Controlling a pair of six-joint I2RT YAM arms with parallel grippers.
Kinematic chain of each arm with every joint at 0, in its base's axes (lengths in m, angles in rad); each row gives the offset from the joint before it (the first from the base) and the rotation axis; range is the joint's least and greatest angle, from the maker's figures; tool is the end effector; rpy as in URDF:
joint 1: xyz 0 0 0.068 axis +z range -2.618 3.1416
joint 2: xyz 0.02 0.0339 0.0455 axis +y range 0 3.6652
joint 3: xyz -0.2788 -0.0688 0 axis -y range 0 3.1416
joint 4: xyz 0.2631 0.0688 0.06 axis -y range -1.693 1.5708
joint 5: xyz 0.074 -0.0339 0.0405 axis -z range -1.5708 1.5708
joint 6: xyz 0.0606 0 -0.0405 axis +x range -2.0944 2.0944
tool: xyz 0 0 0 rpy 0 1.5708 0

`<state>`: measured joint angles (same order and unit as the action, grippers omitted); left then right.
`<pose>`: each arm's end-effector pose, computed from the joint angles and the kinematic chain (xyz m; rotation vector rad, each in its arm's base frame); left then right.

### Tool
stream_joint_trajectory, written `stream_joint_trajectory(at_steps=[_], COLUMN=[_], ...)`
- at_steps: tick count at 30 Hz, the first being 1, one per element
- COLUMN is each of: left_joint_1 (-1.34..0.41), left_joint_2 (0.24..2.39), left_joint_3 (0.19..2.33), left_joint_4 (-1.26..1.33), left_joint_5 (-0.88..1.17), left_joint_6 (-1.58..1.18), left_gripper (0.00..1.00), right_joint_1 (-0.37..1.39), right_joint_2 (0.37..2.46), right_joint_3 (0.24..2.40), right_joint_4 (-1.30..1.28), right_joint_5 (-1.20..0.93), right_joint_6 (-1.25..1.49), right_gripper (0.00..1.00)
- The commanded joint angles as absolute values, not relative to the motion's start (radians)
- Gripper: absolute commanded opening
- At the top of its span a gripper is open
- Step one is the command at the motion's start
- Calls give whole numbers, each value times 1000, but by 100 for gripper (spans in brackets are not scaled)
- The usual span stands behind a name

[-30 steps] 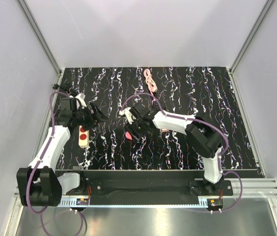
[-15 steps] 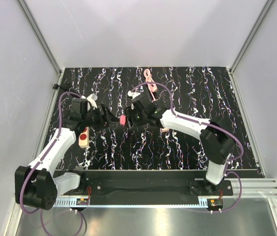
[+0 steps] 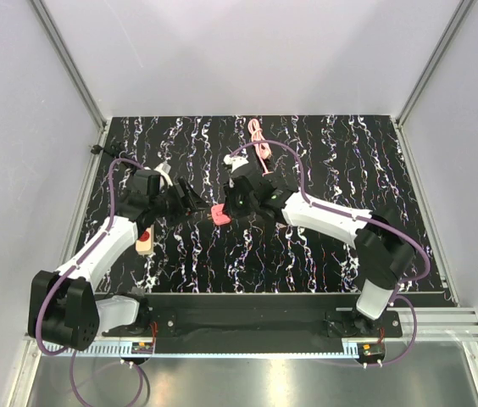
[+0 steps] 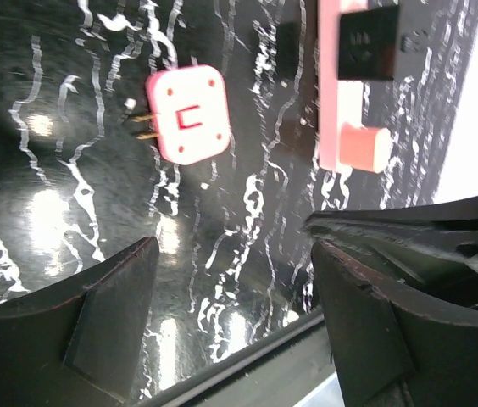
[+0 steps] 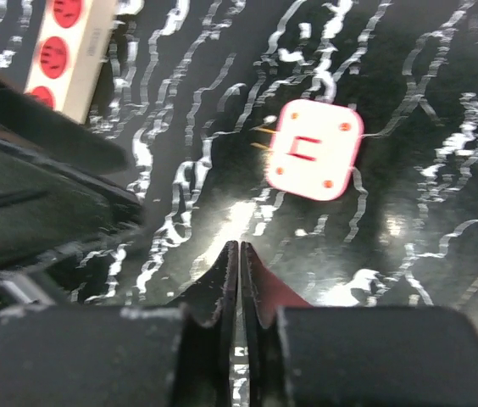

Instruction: Insert the plug

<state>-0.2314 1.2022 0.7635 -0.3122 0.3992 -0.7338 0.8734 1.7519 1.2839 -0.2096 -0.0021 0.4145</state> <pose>0.2653 -0.0867 0.2276 -0.3976 2.4097 -0.9266 0.2805 0.3350 0.2382 -0.5338 2.2804 0.6753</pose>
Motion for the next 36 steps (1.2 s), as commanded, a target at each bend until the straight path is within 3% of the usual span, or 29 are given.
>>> stream_joint_trajectory(at_steps=[1, 7, 8, 13, 17, 22, 24, 25, 28, 36], left_joint_1=[-235, -233, -232, -210, -218, -233, -248, -259, -276, -285], left_joint_2=[1206, 1258, 1265, 1461, 1627, 1819, 1874, 1888, 1911, 1859], left_joint_3=[765, 791, 798, 955, 1100, 1235, 1261, 1262, 1243, 1109], left_joint_4=[-284, -311, -311, -347, -354, -371, -377, -380, -382, -384], left_joint_5=[327, 305, 289, 305, 344, 368, 383, 387, 394, 342], left_joint_6=[-726, -671, -658, -597, -591, -588, -580, -580, -587, -603], left_gripper=[77, 79, 80, 79, 64, 30, 27, 24, 20, 19], right_joint_1=[822, 793, 793, 796, 796, 796, 796, 798, 799, 856], right_joint_2=[1733, 1804, 1822, 1870, 1842, 1816, 1816, 1827, 1864, 1924], right_joint_3=[1313, 1364, 1371, 1379, 1330, 1289, 1267, 1263, 1256, 1282], right_joint_4=[-261, -314, -330, -319, -313, -308, -275, -247, -200, -189], right_joint_5=[46, 5, 14, 3, 55, 15, 3, 3, -57, -28], right_joint_6=[371, 295, 308, 454, 523, 532, 508, 470, 376, 105], right_gripper=[17, 39, 48, 62, 59, 59, 64, 73, 84, 92])
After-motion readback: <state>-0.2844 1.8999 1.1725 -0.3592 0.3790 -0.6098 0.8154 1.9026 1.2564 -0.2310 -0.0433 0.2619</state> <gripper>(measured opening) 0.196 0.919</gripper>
